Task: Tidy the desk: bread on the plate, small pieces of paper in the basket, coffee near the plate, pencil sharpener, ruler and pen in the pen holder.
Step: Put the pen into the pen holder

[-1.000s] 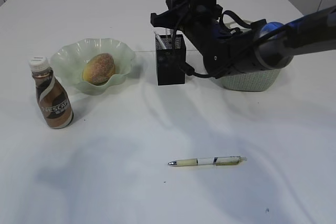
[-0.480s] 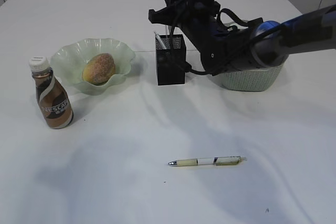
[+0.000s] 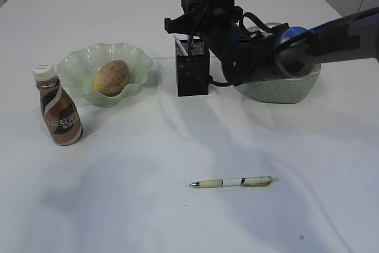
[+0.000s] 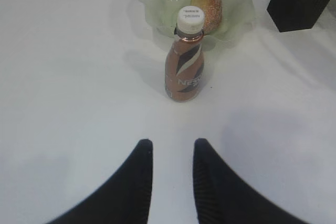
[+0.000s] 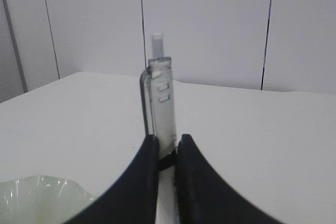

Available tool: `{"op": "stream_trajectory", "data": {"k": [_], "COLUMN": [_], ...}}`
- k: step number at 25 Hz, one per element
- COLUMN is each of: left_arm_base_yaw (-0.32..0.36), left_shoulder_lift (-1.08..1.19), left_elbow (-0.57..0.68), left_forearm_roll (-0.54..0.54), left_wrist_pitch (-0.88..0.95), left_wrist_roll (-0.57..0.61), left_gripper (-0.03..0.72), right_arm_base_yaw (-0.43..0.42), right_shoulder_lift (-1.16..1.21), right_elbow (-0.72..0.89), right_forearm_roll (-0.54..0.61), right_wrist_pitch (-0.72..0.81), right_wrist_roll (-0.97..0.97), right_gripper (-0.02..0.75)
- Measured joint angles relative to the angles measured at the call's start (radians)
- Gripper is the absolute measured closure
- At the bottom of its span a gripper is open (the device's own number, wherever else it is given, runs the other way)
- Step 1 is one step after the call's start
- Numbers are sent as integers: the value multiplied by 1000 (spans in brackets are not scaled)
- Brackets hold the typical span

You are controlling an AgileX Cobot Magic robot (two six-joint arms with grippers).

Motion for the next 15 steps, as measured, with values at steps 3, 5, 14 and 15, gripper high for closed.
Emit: {"op": "stream_trajectory", "data": {"k": [3, 5, 14, 15], "left_arm_base_yaw": [0, 0, 0, 0], "left_shoulder_lift": [0, 0, 0, 0], "left_elbow": [0, 0, 0, 0], "left_forearm_roll": [0, 0, 0, 0], "left_wrist_pitch": [0, 0, 0, 0], "left_wrist_roll": [0, 0, 0, 0], "left_gripper": [510, 510, 510, 510], "right_arm_base_yaw": [0, 0, -10, -10], "right_shoulder_lift": [14, 21, 25, 25], "right_elbow": [0, 0, 0, 0], "right_forearm_roll": [0, 0, 0, 0], "right_wrist_pitch": [6, 10, 17, 17], "right_wrist_roll": [-2, -2, -4, -4], "right_gripper": [661, 661, 662, 663]}}
